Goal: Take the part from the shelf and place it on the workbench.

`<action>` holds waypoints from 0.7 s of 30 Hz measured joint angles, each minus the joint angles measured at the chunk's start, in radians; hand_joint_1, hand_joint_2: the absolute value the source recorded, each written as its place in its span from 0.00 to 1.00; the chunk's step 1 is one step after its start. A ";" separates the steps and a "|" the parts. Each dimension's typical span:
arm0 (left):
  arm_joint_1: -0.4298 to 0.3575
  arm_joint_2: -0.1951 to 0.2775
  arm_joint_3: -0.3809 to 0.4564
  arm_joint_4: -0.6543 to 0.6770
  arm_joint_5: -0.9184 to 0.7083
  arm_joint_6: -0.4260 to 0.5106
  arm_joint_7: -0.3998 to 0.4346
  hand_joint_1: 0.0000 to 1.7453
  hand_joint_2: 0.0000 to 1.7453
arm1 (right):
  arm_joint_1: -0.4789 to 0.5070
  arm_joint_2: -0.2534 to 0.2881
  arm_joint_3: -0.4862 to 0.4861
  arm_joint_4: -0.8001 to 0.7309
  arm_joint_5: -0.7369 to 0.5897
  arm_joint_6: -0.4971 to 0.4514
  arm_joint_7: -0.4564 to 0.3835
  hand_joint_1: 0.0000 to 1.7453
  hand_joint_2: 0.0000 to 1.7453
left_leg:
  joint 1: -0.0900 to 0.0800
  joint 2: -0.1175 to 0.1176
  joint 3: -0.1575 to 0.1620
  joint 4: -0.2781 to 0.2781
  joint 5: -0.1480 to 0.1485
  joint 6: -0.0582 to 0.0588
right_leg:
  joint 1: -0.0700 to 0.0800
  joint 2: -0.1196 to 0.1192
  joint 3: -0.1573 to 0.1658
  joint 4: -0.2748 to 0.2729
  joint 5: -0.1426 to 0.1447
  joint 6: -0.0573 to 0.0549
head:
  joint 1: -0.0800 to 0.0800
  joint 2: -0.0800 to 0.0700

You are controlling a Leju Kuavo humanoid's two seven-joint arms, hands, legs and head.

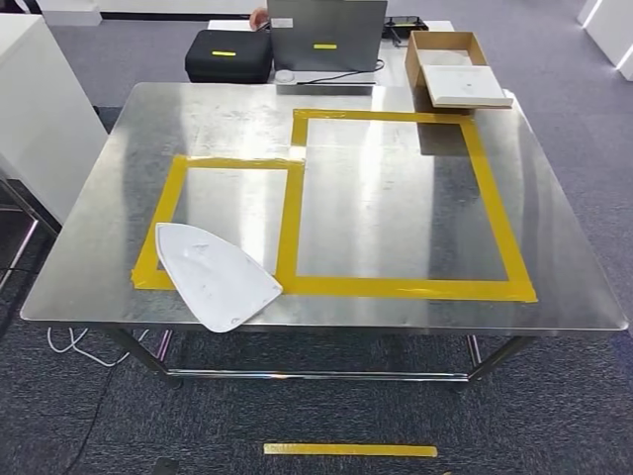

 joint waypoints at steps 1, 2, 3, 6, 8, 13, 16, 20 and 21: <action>-0.001 0.000 0.000 0.000 -0.003 0.004 0.001 0.00 0.00 | 0.000 0.001 0.000 0.000 0.011 -0.002 -0.004 0.00 0.00 | 0.000 0.002 -0.001 0.002 0.002 -0.002 | 0.000 -0.003 0.044 -0.073 0.030 -0.001 | 0.000 0.000; -0.003 -0.001 0.000 0.000 -0.005 0.007 0.001 0.00 0.00 | 0.000 0.001 0.001 0.000 0.020 -0.004 -0.007 0.00 0.00 | -0.002 0.003 -0.004 0.006 0.003 -0.006 | 0.001 -0.005 0.082 -0.143 0.051 -0.003 | 0.000 0.000; -0.004 -0.001 0.000 0.000 -0.008 0.009 0.002 0.00 0.00 | -0.001 0.002 0.002 -0.001 0.027 -0.006 -0.009 0.00 0.00 | -0.004 0.003 -0.007 0.009 0.005 -0.010 | 0.002 -0.007 0.107 -0.189 0.062 -0.006 | 0.000 0.000; -0.005 0.000 0.000 0.000 -0.015 0.012 0.005 0.00 0.00 | 0.006 0.005 0.004 -0.002 0.046 -0.004 -0.016 0.00 0.00 | -0.007 0.004 -0.017 0.014 0.015 -0.027 | 0.004 -0.007 0.114 -0.213 0.071 -0.024 | -0.001 0.000; -0.004 0.001 0.000 0.000 -0.017 0.013 0.007 0.00 0.00 | 0.011 0.008 0.006 -0.002 0.058 0.002 -0.020 0.00 0.00 | -0.005 0.002 -0.028 0.036 -0.009 -0.040 | 0.002 -0.010 0.105 -0.213 0.084 -0.040 | -0.002 0.000; -0.005 0.001 0.000 0.000 -0.019 0.011 0.007 0.00 0.00 | 0.018 0.014 0.011 -0.003 0.075 0.007 -0.029 0.00 0.00 | 0.000 0.001 -0.084 0.279 -0.181 -0.055 | 0.003 -0.012 0.059 -0.210 0.119 -0.056 | -0.006 0.000; -0.007 0.001 0.000 0.000 -0.021 0.009 0.007 0.00 0.00 | 0.019 0.016 0.013 -0.003 0.079 0.011 -0.032 0.00 0.00 | -0.001 0.000 0.020 0.155 -0.132 -0.044 | 0.006 -0.010 0.027 -0.204 0.142 -0.053 | -0.006 0.000; -0.013 0.002 0.000 0.000 -0.023 0.009 0.007 0.00 0.00 | 0.019 0.016 0.016 -0.003 0.081 0.013 -0.034 0.00 0.00 | -0.009 -0.003 0.115 -0.023 -0.088 -0.024 | 0.011 -0.010 0.004 -0.200 0.170 -0.034 | -0.004 0.000; -0.012 0.002 0.000 0.000 -0.023 0.009 0.007 0.00 0.00 | 0.020 0.016 0.017 -0.003 0.082 0.014 -0.034 0.00 0.00 | -0.010 -0.002 0.108 -0.023 -0.081 -0.019 | 0.010 -0.010 0.001 -0.201 0.179 -0.027 | -0.004 0.000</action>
